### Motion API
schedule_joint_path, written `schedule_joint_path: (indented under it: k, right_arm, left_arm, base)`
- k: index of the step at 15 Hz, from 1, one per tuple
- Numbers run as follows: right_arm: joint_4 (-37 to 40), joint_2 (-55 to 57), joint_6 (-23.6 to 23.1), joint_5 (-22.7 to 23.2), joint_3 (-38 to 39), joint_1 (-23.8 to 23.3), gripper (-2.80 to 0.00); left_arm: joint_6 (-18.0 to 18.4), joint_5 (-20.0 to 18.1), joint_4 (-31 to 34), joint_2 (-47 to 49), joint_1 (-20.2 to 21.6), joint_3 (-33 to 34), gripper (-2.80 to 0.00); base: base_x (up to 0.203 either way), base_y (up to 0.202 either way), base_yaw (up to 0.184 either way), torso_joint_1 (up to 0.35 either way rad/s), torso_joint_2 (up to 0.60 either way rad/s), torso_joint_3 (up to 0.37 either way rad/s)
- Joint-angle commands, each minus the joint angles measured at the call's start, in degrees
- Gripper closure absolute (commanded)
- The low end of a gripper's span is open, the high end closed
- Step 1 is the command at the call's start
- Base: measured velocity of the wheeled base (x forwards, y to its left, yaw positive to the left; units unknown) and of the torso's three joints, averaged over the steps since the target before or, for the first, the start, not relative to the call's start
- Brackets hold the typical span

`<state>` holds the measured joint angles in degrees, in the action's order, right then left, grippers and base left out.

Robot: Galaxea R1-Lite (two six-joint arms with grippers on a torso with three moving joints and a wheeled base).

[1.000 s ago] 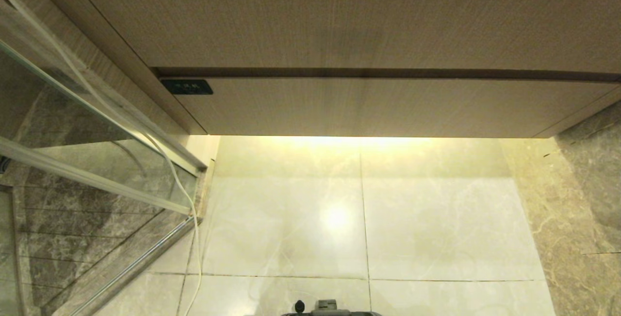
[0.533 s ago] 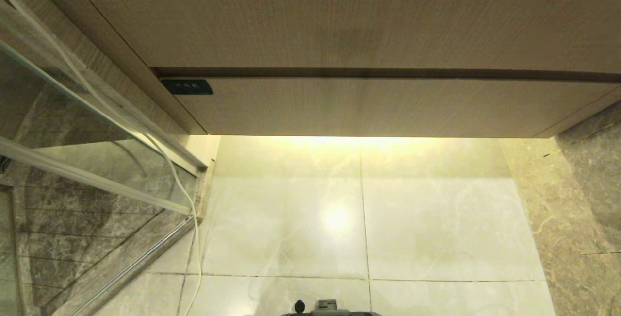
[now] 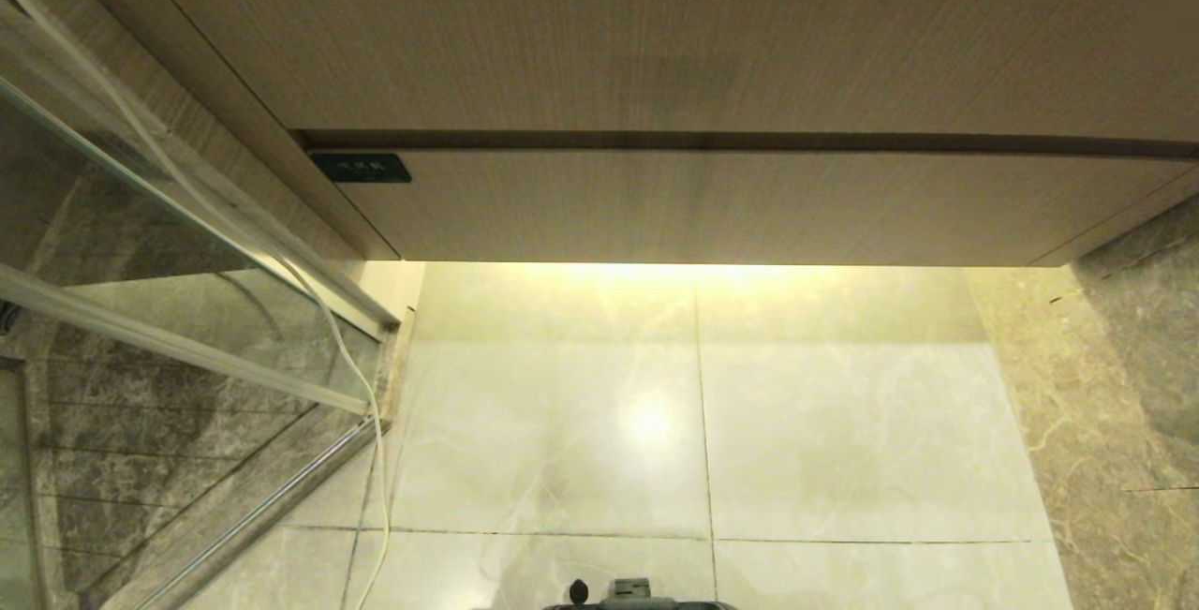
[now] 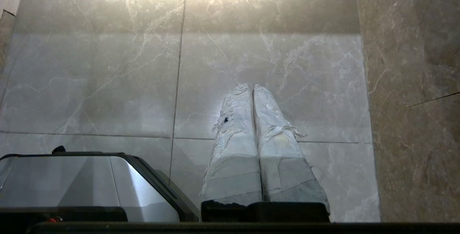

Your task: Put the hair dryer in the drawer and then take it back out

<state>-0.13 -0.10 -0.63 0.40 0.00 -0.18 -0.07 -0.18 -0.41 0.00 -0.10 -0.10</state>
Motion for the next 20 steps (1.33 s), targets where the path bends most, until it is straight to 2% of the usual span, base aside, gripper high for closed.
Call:
schedule_joint_path:
  k: [1,20]
  right_arm:
    - [0.05,0.19,0.03,0.03,0.0,0.01,0.0]
    - [-0.13,0.19,0.03,0.04,0.0,0.01,0.0]
  left_arm:
    - [-0.01,0.0,-0.02,0.09,0.01,0.01,0.0]
    - [-0.01,0.0,-0.02,0.09,0.01,0.01,0.0]
  base:
    - [0.0,0.0,0.0,0.0,0.0,0.0]
    - [0.0,0.0,0.0,0.0,0.0,0.0]
